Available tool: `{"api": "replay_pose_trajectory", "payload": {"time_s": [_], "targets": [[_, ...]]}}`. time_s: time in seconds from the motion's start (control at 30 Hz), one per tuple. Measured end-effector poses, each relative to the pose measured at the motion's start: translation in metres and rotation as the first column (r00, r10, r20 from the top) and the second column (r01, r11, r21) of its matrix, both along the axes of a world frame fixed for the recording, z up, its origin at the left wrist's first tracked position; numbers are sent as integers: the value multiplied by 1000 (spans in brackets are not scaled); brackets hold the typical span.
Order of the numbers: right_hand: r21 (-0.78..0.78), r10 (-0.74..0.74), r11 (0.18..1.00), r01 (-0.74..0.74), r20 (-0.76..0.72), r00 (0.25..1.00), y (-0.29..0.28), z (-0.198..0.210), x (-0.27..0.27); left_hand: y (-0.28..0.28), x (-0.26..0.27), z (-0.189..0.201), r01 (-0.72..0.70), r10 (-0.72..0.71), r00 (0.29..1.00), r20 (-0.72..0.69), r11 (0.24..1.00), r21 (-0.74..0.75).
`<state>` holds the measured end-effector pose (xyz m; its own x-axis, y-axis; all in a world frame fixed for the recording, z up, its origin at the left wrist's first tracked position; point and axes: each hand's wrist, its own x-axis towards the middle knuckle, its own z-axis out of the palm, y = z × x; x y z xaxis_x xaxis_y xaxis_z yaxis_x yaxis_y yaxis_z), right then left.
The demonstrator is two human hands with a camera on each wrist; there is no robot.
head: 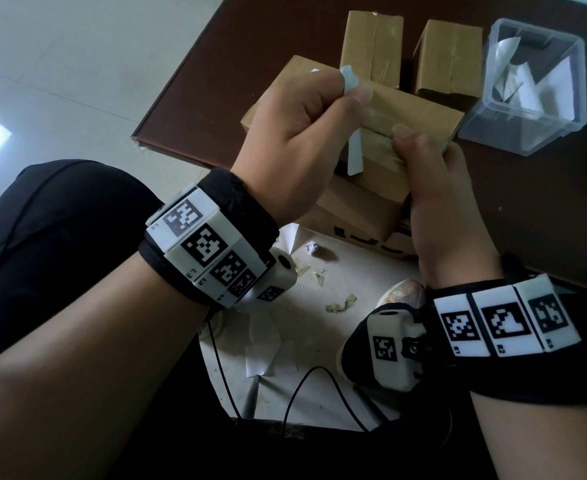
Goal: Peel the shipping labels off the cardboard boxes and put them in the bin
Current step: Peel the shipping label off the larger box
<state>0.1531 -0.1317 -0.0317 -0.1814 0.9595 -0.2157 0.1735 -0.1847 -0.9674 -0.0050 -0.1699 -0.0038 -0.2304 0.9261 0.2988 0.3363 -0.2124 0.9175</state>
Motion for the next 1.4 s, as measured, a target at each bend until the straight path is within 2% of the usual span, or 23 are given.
{"api": "replay_pose_trajectory", "payload": {"time_s": [0.37, 1.4], "targets": [[-19, 12, 1000, -12, 33, 999, -1, 2, 1, -1, -1, 1, 10, -10, 1000, -5, 1000, 1], [-17, 3, 1000, -3, 1, 1000, -1, 1, 0, -2, 0, 3, -18, 18, 997, 71, 1000, -4]]}}
